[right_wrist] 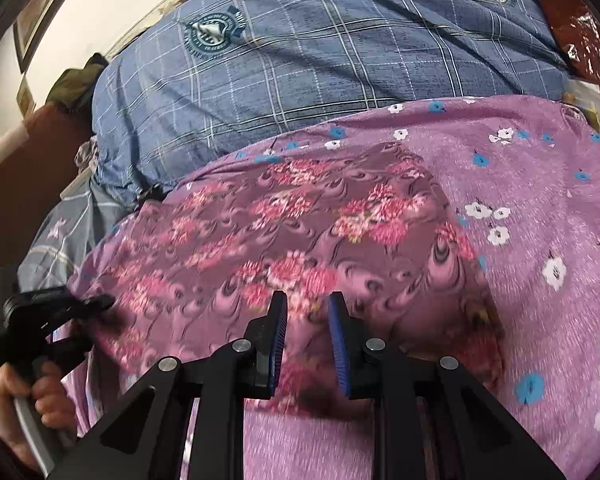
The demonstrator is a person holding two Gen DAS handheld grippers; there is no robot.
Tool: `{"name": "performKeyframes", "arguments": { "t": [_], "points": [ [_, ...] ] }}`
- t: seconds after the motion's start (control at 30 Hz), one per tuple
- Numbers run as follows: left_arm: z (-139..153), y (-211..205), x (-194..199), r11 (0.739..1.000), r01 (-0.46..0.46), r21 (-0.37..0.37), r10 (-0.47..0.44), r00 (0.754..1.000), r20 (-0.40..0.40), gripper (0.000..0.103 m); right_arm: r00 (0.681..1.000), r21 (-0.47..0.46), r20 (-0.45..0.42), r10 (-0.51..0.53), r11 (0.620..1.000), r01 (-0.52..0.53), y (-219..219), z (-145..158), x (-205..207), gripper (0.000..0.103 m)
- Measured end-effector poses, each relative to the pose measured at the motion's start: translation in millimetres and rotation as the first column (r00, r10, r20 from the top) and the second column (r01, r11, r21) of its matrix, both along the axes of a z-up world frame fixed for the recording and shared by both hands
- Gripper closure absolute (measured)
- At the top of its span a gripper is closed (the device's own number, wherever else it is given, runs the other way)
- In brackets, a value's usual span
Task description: Fold small clothes
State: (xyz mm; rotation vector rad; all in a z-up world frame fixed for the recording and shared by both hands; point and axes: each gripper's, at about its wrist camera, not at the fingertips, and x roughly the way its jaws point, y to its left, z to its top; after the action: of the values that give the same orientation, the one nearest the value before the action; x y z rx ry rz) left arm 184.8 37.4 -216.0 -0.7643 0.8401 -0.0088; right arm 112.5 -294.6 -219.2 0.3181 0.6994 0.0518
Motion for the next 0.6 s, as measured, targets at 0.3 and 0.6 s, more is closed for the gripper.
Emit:
{"name": "performKeyframes", "arguments": {
  "t": [0.3, 0.6],
  "points": [
    [90, -81, -17, 0.921, 0.195, 0.336, -0.271, 0.943, 0.194, 0.096, 0.976, 0.183, -0.173, 0.133, 0.978, -0.1, -7, -26, 37, 0.083],
    [105, -220, -34, 0.723, 0.411, 0.555, -0.582, 0.795, 0.17, 0.098, 0.987, 0.37, -0.046, -0.157, 0.915, 0.163, -125, 4, -9, 0.082]
  ]
}}
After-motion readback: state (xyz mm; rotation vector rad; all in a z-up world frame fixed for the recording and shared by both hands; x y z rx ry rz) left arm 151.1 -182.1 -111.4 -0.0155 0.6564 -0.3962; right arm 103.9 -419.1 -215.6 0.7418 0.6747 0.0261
